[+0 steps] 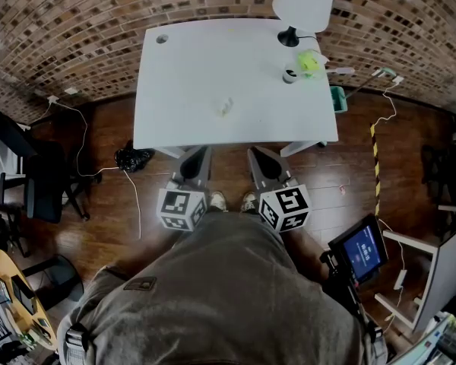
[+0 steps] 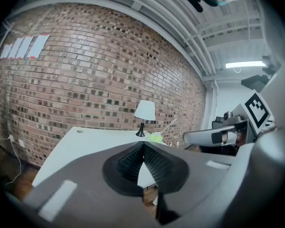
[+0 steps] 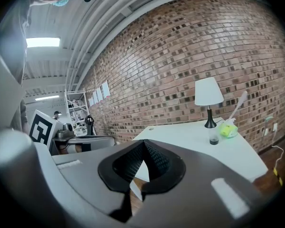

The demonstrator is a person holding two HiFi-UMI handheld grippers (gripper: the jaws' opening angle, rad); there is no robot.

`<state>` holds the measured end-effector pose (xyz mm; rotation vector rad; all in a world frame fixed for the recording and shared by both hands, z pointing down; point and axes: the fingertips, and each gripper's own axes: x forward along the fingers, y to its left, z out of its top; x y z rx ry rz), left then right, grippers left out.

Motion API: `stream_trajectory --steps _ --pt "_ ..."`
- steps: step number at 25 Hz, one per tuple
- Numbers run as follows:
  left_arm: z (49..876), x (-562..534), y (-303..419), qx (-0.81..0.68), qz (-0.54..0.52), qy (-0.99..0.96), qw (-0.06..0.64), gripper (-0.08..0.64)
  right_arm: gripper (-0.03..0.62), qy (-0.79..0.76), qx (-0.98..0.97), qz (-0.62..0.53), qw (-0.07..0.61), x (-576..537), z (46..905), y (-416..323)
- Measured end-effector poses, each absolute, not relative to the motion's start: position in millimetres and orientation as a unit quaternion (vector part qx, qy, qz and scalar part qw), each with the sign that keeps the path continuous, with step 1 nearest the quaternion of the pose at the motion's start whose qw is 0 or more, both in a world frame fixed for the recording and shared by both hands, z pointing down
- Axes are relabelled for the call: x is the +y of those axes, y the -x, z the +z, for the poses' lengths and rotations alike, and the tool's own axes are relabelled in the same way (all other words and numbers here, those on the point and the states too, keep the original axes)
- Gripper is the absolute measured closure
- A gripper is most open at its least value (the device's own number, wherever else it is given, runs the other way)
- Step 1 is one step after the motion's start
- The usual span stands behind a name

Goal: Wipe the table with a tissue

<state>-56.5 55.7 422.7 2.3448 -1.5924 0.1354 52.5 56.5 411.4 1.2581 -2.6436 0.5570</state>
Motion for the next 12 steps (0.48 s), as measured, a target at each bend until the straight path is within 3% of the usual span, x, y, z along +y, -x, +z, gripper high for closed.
stream_trajectory --steps 12 --pt "424.1 53.6 61.8 -0.556 0.046 -0.815 0.156 0.558 0.583 -0.416 -0.886 0.184 0.085 54.7 412.0 -45.6"
